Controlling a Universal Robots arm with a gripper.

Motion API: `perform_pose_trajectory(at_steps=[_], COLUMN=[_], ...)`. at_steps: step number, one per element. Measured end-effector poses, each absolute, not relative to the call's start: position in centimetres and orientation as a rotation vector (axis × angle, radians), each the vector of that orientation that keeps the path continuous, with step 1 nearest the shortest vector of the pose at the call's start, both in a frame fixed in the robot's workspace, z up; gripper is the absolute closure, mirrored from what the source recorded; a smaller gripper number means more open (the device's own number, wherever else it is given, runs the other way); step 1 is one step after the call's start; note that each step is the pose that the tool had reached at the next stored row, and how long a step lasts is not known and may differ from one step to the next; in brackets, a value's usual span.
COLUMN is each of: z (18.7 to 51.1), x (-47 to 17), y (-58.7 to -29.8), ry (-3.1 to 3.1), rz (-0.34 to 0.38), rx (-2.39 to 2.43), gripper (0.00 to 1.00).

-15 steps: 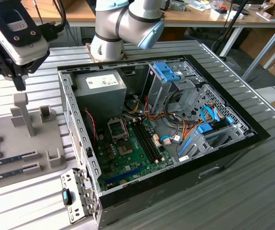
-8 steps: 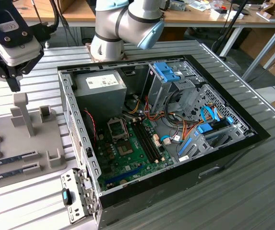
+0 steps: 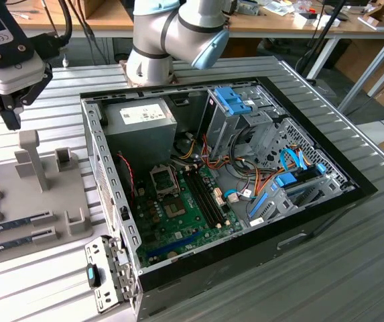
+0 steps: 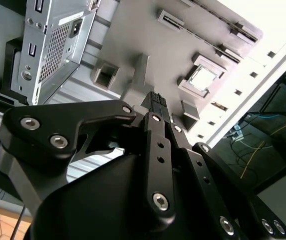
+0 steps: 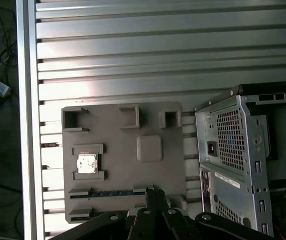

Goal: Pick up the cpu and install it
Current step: 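Reach for the cpu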

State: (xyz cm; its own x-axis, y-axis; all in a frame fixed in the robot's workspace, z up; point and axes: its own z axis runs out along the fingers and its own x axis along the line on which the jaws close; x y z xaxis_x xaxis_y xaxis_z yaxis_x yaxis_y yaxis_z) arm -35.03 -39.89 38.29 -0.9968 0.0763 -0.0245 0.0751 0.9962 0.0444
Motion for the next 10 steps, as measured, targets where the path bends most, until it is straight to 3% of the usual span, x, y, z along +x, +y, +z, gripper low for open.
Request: perform_pose_trajectory(at_steps=[10], z=[37.7], x=[-35.65], y=[-39.89], ry=[3.113], rz=[0.068], rx=[0.118], gripper=[0.89])
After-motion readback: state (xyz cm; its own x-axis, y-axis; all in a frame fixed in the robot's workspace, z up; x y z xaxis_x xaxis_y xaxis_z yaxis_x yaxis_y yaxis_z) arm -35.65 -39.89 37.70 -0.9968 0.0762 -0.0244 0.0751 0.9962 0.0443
